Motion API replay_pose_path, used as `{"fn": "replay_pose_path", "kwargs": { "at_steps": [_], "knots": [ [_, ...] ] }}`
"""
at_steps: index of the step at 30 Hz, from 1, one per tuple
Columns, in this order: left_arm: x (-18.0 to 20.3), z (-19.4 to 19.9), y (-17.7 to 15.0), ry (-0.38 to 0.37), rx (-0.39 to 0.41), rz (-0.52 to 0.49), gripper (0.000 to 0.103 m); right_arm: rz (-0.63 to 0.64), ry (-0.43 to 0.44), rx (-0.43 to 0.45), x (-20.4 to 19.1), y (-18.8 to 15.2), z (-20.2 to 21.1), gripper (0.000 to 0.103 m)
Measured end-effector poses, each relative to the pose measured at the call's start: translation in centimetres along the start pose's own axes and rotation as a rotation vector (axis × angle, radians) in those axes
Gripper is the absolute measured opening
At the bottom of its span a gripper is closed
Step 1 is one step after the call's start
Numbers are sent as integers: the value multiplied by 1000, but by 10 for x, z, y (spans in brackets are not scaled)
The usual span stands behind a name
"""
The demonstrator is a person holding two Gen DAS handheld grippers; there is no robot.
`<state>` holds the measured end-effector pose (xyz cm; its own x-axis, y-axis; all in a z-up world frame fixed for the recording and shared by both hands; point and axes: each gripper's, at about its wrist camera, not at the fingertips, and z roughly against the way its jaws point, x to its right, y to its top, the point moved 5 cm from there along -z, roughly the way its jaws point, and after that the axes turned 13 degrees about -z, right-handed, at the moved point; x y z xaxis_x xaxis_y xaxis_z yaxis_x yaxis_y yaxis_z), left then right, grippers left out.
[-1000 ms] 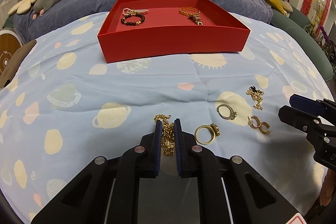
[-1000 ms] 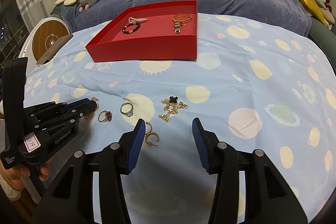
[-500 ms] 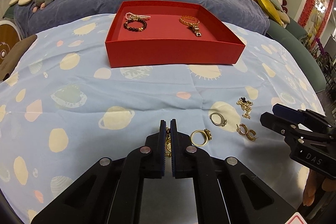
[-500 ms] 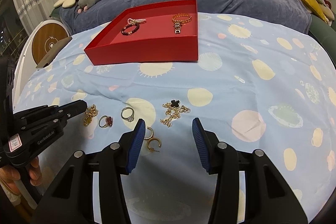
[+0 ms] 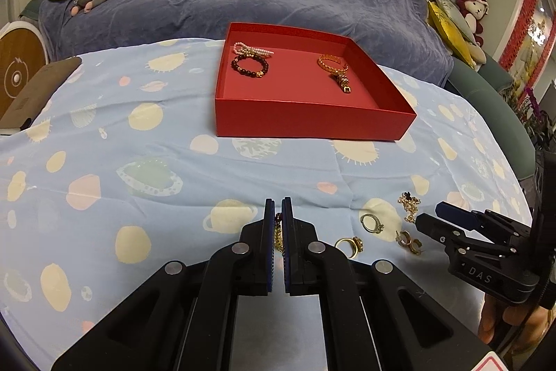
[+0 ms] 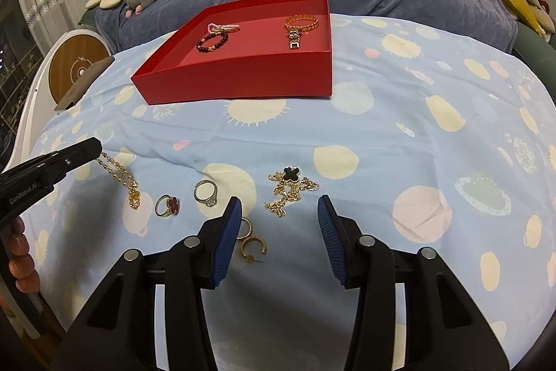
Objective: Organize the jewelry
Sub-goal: 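Grasp the gold necklace with black clover pendant using the right tool while the left holds its chain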
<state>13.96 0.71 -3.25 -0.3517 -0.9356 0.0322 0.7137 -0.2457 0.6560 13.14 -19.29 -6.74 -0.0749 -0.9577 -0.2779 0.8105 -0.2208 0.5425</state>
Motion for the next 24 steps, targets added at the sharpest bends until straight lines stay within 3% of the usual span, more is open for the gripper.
{"fn": "replay_pose_path", "kwargs": {
  "at_steps": [13,18,24],
  "knots": [
    [-6,7,7,3,23,21,3,6,-41,-14,1,6,-23,32],
    [-7,8,7,4,25,22,3,18,-46,-14,1,6,-22,5],
    [-9,8,7,6,23,28,3,20,-36,7,2,9,-14,2]
  ]
}}
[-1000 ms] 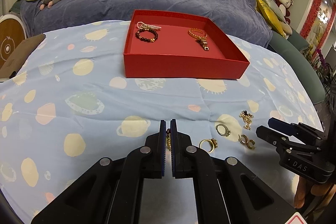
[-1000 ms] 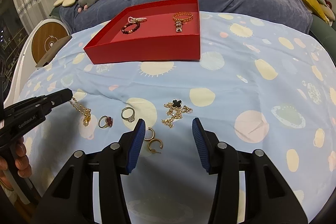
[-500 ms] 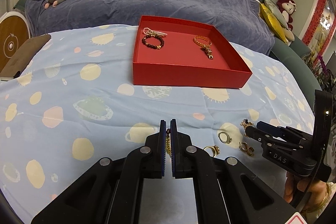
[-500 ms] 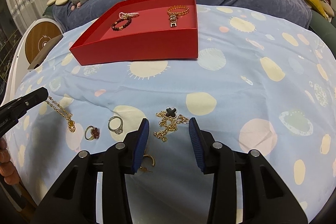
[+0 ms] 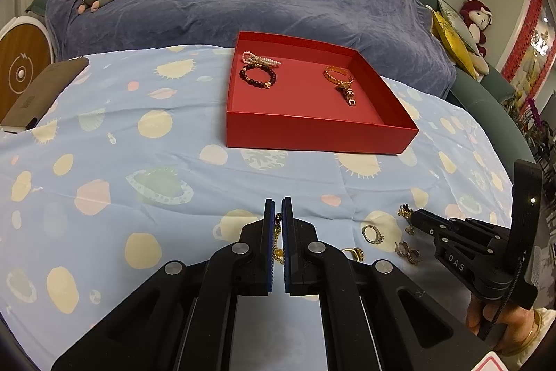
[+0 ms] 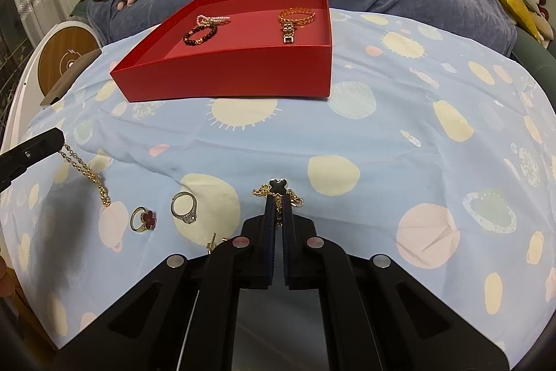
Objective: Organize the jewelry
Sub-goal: 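Grasp the gold necklace with black clover pendant using the right tool while the left holds its chain, then carry both necklaces over the red box with both tools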
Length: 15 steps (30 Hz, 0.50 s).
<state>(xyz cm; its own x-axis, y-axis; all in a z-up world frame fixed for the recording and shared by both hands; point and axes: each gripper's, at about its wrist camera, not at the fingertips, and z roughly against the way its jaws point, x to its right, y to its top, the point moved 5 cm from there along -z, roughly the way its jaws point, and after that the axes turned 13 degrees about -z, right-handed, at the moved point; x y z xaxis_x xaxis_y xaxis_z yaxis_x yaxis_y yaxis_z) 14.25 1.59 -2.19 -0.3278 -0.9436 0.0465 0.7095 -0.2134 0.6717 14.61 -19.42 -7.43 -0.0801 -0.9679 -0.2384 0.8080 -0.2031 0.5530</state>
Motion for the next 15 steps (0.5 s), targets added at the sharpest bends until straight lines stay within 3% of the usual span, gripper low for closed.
{"fn": "replay_pose_path", "kwargs": {
  "at_steps": [15],
  "knots": [
    [10,-3,7,-5,8,-13,3,-53,86,150,3,35,63,2]
  ]
}}
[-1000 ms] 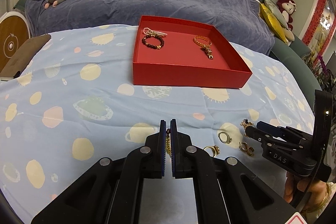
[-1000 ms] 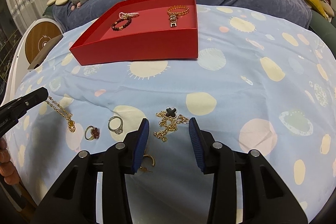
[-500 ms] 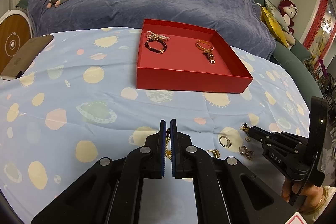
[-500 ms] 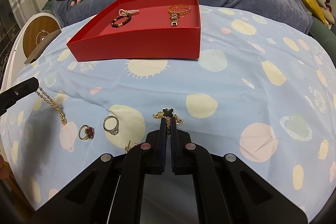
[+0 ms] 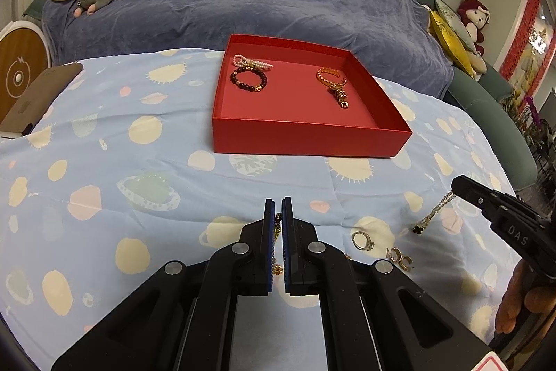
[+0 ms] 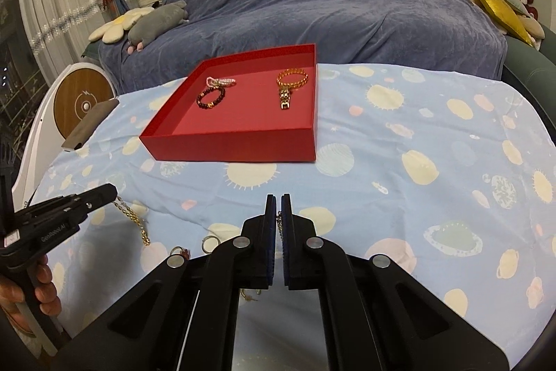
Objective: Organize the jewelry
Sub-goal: 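Carry both necklaces over the red box with both tools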
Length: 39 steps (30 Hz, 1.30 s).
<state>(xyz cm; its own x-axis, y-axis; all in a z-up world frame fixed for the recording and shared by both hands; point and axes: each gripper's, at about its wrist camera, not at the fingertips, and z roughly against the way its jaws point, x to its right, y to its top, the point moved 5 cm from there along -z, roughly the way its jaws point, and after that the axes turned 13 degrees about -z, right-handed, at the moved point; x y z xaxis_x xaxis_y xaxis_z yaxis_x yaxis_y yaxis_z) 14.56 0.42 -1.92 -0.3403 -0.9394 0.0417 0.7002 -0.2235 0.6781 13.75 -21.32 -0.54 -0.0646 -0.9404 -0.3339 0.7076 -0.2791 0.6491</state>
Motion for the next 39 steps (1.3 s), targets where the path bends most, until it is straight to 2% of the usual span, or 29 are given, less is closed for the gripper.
{"fn": "replay_pose_path", "kwargs": {
  "at_steps": [16,31,35,39],
  "knots": [
    [25,4,23,-15,47,-25,3,-39,64,87,-19,29,25,2],
    [16,1,36,9,60,-17,3,-50,102,96,-42,49,10,2],
    [14,-2,50,10,63,-23,3,-32,105,80,-51,57,0,2],
    [11,-7,79,5,75,-30,3,-23,133,68,-63,79,-10,2]
  ]
}}
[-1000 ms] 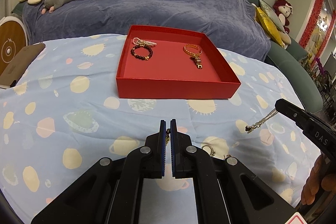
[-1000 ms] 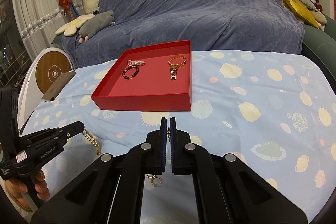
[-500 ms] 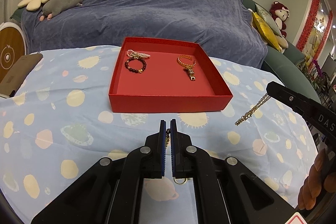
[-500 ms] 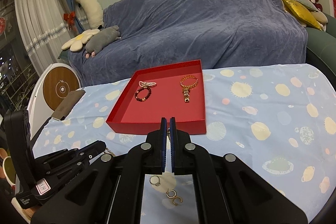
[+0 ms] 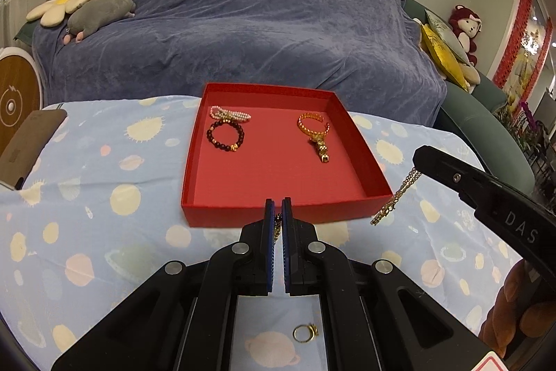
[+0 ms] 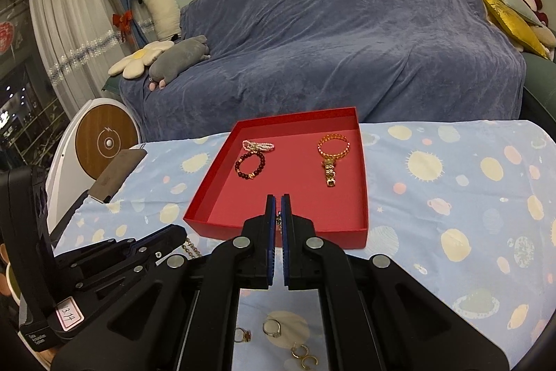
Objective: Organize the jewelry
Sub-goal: 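Carry both necklaces over the red box with both tools, then open both tools to drop the necklaces into the red box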
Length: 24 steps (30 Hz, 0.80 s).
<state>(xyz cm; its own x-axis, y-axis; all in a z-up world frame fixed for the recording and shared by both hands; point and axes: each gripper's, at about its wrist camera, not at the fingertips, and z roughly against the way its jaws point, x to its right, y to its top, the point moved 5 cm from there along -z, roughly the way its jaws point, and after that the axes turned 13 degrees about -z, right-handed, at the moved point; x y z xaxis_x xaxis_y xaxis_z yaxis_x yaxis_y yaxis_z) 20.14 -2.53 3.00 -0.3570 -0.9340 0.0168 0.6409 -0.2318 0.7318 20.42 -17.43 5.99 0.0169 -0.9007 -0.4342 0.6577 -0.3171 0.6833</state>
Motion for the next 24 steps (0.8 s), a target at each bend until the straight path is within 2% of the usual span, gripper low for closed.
{"fn": "replay_pose_path", "kwargs": {
  "at_steps": [9,13,24],
  "knots": [
    [-15,-43,76,14,26,-22,3,2,-11,-1,-8,58,-54,2],
    [-25,-75,91,-13,-5,11,3,-16,-18,-11,-7,72,-81,2],
    [-49,-145,101,23,-68,47,3,-55,-65,-105,14,72,-159,2]
  ]
}}
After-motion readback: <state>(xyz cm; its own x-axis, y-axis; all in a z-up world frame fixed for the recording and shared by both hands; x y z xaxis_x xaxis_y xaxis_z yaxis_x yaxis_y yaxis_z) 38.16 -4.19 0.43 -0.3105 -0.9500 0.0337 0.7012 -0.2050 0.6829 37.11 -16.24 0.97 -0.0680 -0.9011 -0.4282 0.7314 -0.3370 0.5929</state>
